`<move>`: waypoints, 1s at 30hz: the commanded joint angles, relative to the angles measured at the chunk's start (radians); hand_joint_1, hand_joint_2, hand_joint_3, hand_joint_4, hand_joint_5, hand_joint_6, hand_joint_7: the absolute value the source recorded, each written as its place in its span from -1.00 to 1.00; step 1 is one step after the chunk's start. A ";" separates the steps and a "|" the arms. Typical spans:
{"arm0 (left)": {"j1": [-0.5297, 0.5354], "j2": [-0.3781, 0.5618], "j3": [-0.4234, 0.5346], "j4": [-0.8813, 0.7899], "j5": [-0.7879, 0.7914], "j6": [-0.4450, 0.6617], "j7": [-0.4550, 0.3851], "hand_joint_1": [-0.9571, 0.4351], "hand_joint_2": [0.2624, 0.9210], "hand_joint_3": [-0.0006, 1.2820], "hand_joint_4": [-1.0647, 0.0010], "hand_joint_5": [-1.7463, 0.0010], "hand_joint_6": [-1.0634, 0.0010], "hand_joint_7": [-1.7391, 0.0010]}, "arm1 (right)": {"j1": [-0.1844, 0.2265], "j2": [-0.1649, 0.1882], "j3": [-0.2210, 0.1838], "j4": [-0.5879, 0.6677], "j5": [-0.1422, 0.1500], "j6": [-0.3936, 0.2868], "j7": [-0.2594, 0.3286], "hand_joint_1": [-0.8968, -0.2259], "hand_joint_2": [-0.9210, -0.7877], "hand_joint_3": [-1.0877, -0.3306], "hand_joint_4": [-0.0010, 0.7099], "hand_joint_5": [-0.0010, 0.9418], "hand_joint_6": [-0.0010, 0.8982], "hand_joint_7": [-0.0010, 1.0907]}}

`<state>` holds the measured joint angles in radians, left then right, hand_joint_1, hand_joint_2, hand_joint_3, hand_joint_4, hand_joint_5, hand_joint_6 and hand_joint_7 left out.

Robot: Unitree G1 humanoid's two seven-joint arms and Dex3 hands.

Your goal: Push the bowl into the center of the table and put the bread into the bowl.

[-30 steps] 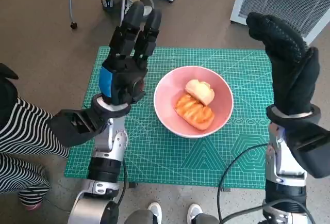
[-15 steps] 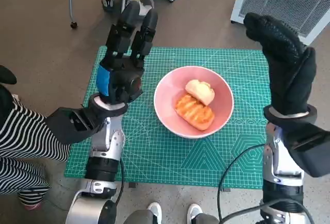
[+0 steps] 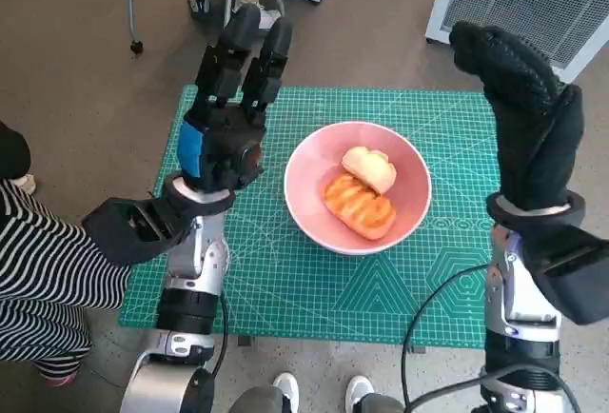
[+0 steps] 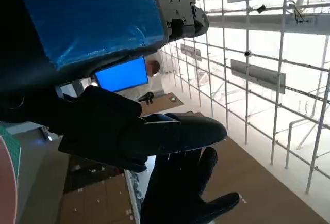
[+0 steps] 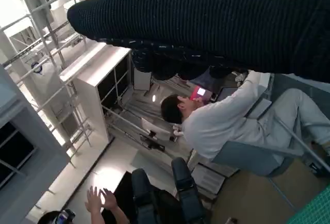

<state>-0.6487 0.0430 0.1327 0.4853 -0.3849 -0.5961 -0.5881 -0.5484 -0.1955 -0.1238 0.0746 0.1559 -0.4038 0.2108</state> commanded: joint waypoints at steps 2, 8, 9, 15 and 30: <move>-0.020 0.007 0.001 0.005 0.011 -0.009 -0.001 -0.65 1.00 -0.40 0.88 0.99 1.00 0.58 | 0.010 0.003 -0.002 0.010 0.006 0.006 0.002 -0.36 -1.00 -0.07 -0.58 -0.99 -0.86 -0.24; -0.026 0.006 0.004 0.002 0.000 0.007 0.001 -0.64 1.00 -0.41 0.88 0.99 1.00 0.59 | 0.014 0.001 -0.001 -0.001 0.001 0.008 -0.001 -0.37 -1.00 -0.07 -0.58 -0.99 -0.86 -0.24; -0.026 0.006 0.004 -0.001 0.000 0.010 0.005 -0.62 1.00 -0.46 0.86 0.99 1.00 0.57 | 0.015 0.001 -0.001 -0.004 0.000 0.008 -0.001 -0.37 -1.00 -0.07 -0.58 -0.99 -0.86 -0.24; -0.024 0.005 0.007 -0.006 0.007 0.015 0.023 -0.55 1.00 -0.65 0.80 0.97 1.00 0.51 | 0.019 0.001 0.002 -0.011 -0.005 0.007 -0.001 -0.36 -1.00 -0.07 -0.57 -0.99 -0.86 -0.25; -0.024 0.014 0.002 -0.025 0.030 0.021 0.052 -0.34 0.99 -0.83 0.71 0.97 1.00 0.46 | 0.024 -0.001 0.002 -0.018 -0.007 0.009 0.000 -0.38 -1.00 -0.06 -0.57 -0.99 -0.84 -0.25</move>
<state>-0.6564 0.0450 0.1344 0.4789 -0.3597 -0.5811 -0.5376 -0.5437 -0.1956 -0.1227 0.0530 0.1535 -0.4037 0.2107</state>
